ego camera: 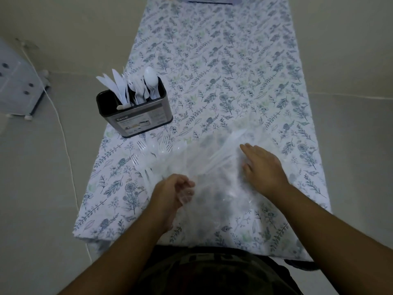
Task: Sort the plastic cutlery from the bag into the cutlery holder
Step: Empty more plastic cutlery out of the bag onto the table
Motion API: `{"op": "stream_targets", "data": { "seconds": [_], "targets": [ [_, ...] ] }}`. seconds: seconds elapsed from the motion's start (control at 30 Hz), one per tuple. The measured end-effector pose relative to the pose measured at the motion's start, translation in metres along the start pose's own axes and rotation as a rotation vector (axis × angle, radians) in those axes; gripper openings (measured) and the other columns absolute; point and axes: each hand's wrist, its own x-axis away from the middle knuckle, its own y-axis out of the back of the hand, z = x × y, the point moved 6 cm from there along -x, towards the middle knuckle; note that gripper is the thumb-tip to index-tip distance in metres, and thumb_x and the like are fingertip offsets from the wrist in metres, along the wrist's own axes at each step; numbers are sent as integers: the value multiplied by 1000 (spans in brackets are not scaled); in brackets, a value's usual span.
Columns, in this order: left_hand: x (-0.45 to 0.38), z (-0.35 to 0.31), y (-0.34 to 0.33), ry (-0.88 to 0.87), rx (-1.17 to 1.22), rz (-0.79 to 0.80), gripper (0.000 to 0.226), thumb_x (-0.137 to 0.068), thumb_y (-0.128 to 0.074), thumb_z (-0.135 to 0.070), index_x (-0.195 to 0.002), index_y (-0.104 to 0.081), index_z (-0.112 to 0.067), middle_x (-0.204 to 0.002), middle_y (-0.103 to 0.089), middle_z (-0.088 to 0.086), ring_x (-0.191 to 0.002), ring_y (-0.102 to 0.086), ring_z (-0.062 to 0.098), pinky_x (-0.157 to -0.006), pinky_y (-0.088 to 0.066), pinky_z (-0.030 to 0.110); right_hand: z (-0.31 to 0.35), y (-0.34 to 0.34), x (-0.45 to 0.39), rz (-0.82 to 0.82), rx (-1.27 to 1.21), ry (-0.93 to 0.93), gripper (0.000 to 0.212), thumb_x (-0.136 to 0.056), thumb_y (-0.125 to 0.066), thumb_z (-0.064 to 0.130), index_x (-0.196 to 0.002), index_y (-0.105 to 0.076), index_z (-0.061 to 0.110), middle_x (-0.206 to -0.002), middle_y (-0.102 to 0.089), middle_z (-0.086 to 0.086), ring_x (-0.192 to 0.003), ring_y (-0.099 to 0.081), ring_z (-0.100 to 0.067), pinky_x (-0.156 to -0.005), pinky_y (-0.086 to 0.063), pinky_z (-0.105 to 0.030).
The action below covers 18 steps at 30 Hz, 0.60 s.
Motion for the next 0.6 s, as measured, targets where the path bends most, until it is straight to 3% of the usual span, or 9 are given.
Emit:
{"op": "stream_targets", "data": {
  "seconds": [0.07,0.13,0.23,0.3,0.4,0.47,0.6],
  "targets": [
    [1,-4,13,-72,-99,-110,17,-91,-55,-8,-80,-68,-4,-72,-70,11,-64,-62,22,-63,-53,35,-5,-3,1,-76,4,-1,56,-100,-55,25,-154,-42,23,-165,-35,-4,-146,-36,-29,-116,-32,-49],
    [6,-10,21,-151,-188,-216,8,-93,-62,-14,-98,-64,-8,-85,-70,9,-73,-65,20,-67,-57,35,-7,-5,2,-132,25,1,48,-98,-60,28,-146,-54,27,-160,-43,-2,-139,-44,-30,-108,-36,-49],
    [14,-21,31,-342,-297,-382,49,-89,-72,-19,-128,-44,-20,-114,-56,6,-96,-63,20,-72,-55,30,-12,-13,3,-152,43,10,34,-97,-64,34,-131,-66,34,-150,-56,4,-132,-49,-26,-102,-36,-45],
    [22,-30,30,-536,-461,-431,71,-84,-78,-19,-139,-33,-26,-131,-42,4,-117,-52,22,-85,-53,32,-15,-17,6,-182,8,2,33,-95,-66,36,-128,-67,36,-144,-61,8,-129,-51,-23,-101,-35,-43],
    [25,-30,17,-770,-971,-369,69,-82,-78,-27,-141,-42,-30,-157,-19,-1,-145,-23,28,-111,-32,40,-18,-17,7,-252,-40,9,32,-91,-73,34,-123,-70,37,-125,-73,9,-117,-57,-23,-97,-34,-42],
    [19,-19,11,-800,-1212,-259,63,-86,-74,-35,-143,-48,-27,-164,-15,1,-150,-10,24,-115,-16,37,-20,-17,6,-292,-38,19,27,-89,-76,33,-115,-75,37,-114,-77,9,-107,-60,-23,-92,-35,-40],
    [9,-9,9,-783,-1230,-199,56,-86,-76,-33,-137,-57,-22,-158,-33,1,-144,-23,26,-117,-18,30,-19,-14,2,-311,-41,25,18,-91,-73,34,-107,-79,35,-105,-77,6,-100,-59,-24,-87,-36,-40]
  ]
}}
